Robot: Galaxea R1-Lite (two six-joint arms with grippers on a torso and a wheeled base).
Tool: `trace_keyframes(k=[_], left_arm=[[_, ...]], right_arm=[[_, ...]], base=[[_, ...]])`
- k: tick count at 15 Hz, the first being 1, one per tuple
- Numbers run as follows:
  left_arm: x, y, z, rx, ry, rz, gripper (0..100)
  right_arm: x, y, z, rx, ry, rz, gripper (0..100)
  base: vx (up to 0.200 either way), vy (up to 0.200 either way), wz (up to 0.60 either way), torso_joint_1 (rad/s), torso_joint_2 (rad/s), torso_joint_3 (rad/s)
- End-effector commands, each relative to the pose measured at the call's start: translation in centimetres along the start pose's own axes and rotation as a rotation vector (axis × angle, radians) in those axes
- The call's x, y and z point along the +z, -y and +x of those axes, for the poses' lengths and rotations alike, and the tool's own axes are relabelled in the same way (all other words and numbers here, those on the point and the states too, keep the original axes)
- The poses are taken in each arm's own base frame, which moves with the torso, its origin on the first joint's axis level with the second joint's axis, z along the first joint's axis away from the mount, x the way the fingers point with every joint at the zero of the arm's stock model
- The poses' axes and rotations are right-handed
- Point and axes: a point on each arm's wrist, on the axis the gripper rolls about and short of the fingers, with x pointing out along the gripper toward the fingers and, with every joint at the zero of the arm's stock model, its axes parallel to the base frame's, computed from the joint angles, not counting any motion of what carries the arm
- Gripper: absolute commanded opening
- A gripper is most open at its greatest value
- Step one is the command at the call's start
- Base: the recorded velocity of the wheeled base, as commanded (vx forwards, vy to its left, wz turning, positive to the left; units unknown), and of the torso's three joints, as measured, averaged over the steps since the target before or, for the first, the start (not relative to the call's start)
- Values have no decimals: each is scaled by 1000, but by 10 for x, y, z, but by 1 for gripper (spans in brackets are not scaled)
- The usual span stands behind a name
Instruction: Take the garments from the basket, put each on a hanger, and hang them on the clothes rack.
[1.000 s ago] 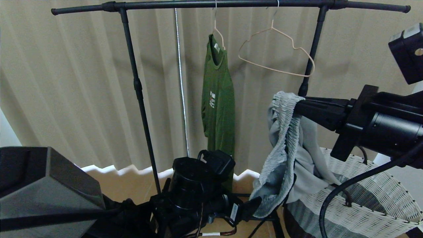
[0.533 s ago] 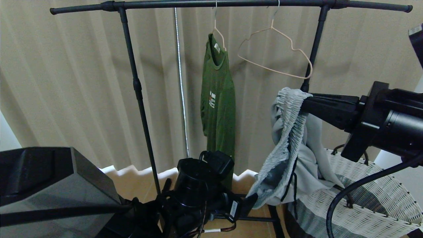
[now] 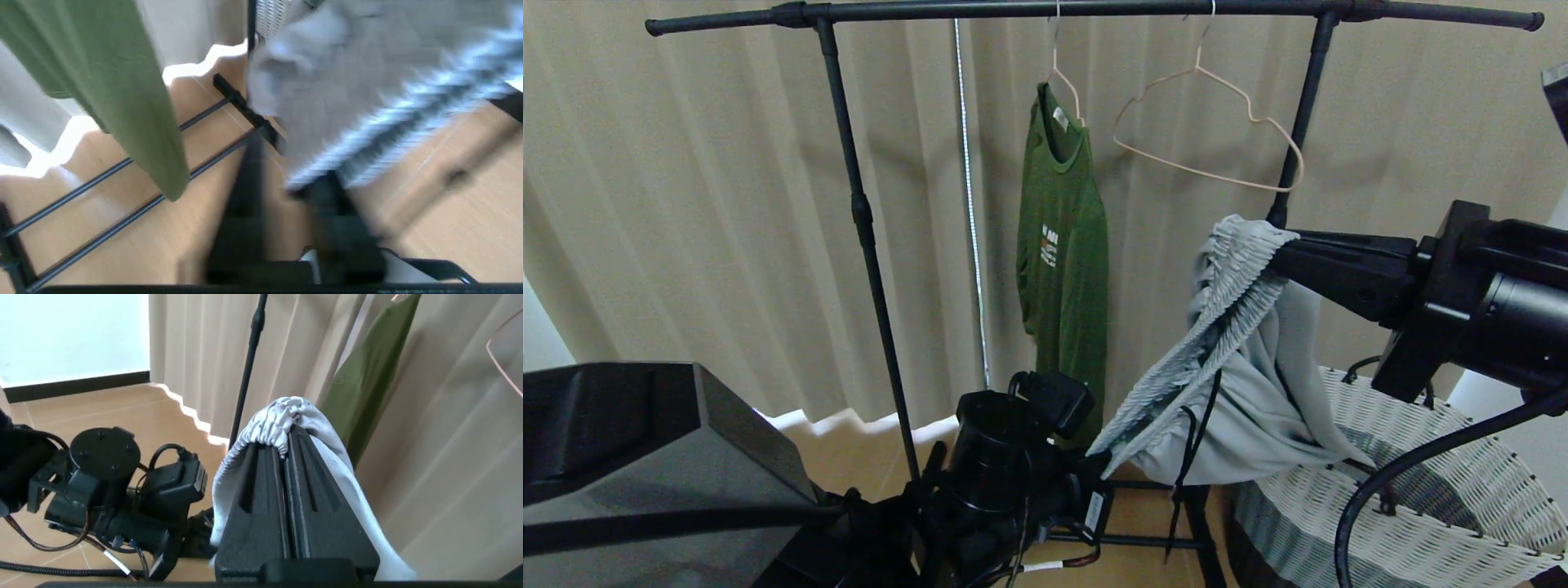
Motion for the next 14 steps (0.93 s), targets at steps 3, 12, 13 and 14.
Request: trace_keyframes(k=[3,12,13,14], left_arm=[[0,-2,-14,4,8,32,0],[100,-86,-150,326,329,107,0],[118,-95,-168,377,366,103,0],[141,-104,-187,431,418,98,0]], right_arm=[[-3,1,1,-4,-10,-1,0],[-1,6,14,-26,-20,0,0],[7,13,18,-50,4,-2,0],[17,21,22,-77,33,-6,0]], base=[[0,0,0,0,0,0],[0,0,0,0,0,0],[0,0,0,0,0,0],[0,0,0,0,0,0]])
